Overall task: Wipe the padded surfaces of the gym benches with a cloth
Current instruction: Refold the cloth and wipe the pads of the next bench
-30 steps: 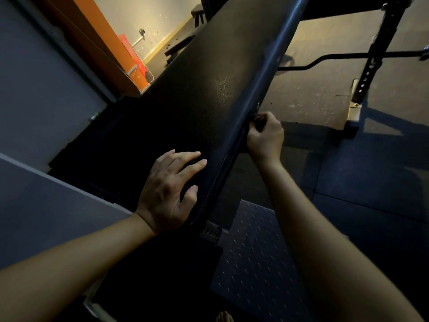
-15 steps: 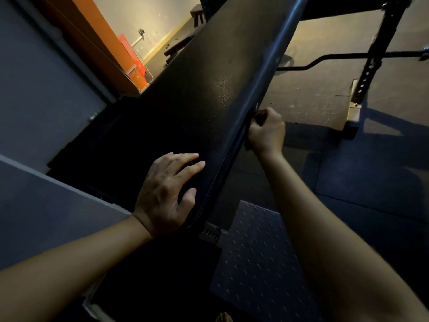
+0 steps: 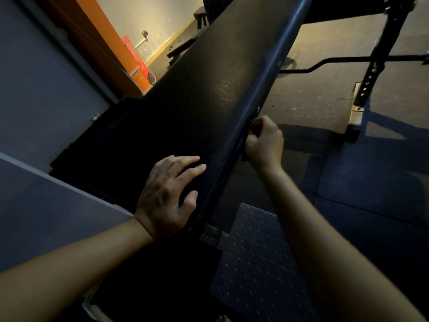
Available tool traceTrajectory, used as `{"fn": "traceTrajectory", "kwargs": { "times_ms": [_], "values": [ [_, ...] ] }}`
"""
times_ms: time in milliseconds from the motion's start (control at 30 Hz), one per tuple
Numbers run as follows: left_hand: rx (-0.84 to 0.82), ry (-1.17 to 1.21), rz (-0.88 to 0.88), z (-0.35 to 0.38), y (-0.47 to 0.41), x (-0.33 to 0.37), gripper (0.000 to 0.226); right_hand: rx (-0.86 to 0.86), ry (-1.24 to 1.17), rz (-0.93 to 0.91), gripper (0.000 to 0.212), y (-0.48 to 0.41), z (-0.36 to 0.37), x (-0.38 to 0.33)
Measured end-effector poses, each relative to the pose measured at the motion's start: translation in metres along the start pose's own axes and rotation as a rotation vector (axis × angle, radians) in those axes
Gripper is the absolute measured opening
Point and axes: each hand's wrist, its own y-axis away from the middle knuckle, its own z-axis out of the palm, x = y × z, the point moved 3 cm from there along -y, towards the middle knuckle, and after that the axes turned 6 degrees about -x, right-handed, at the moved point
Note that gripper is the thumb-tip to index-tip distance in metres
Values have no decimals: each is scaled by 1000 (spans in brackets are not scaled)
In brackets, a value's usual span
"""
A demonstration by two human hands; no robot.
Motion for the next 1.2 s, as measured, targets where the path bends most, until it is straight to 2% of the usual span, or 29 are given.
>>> {"fn": "traceTrajectory", "kwargs": {
  "times_ms": [100,167,267,333,467,600,667,767,833,967,1033,1100,1200],
  "values": [
    [0,-10,-5,1,1,0,54,-177,14,-95,18,74,13,-5],
    [0,-9,-8,2,0,-1,54,-243,99,-166,21,85,13,-7],
    [-7,-3,-14,1,-1,0,54,-169,191,-165,20,41,3,-5],
    [-6,-4,-10,0,-1,1,54,-117,162,-114,19,23,2,1],
    [-6,-10,-6,-1,1,2,53,23,8,2,12,60,19,3],
    [-8,-6,-16,0,1,1,54,-47,-43,-81,10,105,25,-2],
    [-11,-4,-19,0,0,1,54,16,20,-88,9,73,18,0],
    [-14,-8,-20,0,0,1,55,70,104,-4,9,-8,3,1],
    [-18,-4,-15,-1,0,0,55,94,109,-5,13,-24,-1,1],
    [-11,-8,-13,0,0,-1,54,-68,-3,-100,20,60,17,2],
    [-7,-1,-13,0,1,-2,54,-152,37,-191,23,96,22,1],
    [-9,4,-14,1,0,-1,54,-103,97,-225,21,76,18,2],
    [-7,5,-18,0,0,0,54,16,107,-64,13,7,6,6]
  ]
}}
